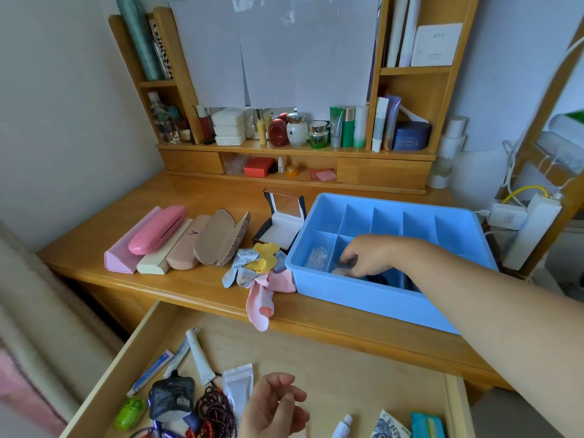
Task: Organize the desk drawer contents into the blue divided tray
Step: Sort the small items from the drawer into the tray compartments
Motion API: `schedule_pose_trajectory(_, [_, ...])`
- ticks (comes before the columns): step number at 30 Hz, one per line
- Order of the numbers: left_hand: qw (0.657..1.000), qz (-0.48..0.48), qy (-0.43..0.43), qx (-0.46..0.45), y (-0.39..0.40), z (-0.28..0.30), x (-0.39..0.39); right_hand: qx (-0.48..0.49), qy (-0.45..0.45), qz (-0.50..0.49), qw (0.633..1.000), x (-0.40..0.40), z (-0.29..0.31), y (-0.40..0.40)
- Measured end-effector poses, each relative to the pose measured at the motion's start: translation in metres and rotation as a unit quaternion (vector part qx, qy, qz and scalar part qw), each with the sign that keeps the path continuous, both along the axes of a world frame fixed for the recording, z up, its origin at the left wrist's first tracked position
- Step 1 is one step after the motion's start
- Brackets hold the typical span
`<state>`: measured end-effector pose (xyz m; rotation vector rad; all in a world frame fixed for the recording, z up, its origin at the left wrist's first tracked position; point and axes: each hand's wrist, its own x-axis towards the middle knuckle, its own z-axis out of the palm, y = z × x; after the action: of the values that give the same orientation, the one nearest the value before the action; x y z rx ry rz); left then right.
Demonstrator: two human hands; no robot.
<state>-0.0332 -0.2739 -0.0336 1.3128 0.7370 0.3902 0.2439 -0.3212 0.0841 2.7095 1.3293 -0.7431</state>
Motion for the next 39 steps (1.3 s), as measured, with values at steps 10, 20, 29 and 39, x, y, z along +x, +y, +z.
schedule_pose_trajectory(10, [0.998,0.053,0.016,0.024,0.006,-0.001,-0.019,-0.076,-0.064,-0.002,0.995,-0.006,-0.008,0.005])
schedule_pose_trajectory(20, [0.987,0.058,0.135,0.058,0.024,-0.052,-0.085,0.529,-0.188,0.054,0.826,-0.079,-0.007,-0.055])
schedule_pose_trajectory(29, [0.981,0.037,0.186,0.052,0.017,-0.064,-0.089,0.024,-0.091,-0.059,0.994,-0.146,-0.163,-0.125])
schedule_pose_trajectory(39, [0.977,0.055,0.203,0.044,0.014,-0.058,-0.09,0.128,-0.088,-0.087,0.984,-0.164,-0.166,-0.127])
